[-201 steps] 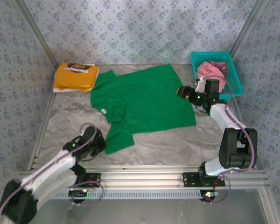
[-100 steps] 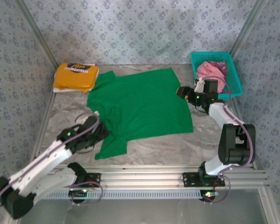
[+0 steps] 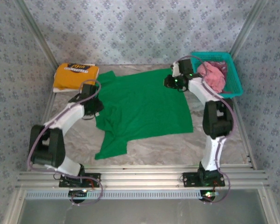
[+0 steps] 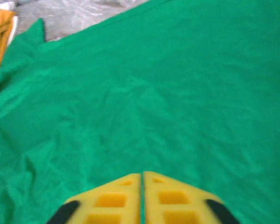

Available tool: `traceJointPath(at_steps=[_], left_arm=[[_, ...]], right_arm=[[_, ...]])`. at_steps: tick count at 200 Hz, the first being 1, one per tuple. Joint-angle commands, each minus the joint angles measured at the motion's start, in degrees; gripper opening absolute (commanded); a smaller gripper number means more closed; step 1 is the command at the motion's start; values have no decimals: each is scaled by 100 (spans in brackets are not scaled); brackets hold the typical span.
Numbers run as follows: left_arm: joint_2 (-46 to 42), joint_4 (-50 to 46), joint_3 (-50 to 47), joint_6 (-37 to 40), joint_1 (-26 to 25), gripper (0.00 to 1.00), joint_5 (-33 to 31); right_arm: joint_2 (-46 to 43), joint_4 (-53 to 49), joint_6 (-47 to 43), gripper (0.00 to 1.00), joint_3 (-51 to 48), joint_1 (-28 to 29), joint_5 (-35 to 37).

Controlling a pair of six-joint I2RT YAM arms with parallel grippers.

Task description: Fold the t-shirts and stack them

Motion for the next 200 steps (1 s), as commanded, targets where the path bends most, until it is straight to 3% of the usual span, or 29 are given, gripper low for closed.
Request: traceJointPath(at_steps=[1, 27, 57, 105, 159, 183, 200], left_arm=[[699, 572, 731, 261, -69, 7, 308], [1472, 650, 846, -5, 86, 0, 219], [2174, 420, 1158, 79, 219, 0, 74], [3039, -11, 2214, 498, 175, 0, 310], [4305, -933, 4491, 1374, -2, 0, 630], [4497, -1315, 5279, 1795, -21, 0, 249], [4492, -1287, 5478, 1897, 193, 1, 357]], right_arm=[[865, -800, 175, 0, 901, 99, 412], [1734, -1244, 592, 0, 1905, 70, 387], [2290, -1277, 1056, 0, 2097, -166, 382], [1738, -86, 1320, 0, 441, -462, 406], [825, 626, 1518, 0, -1271, -654, 356], [613, 548, 1471, 0, -1378, -573, 511], [613, 151, 1360, 0, -977, -540, 405]])
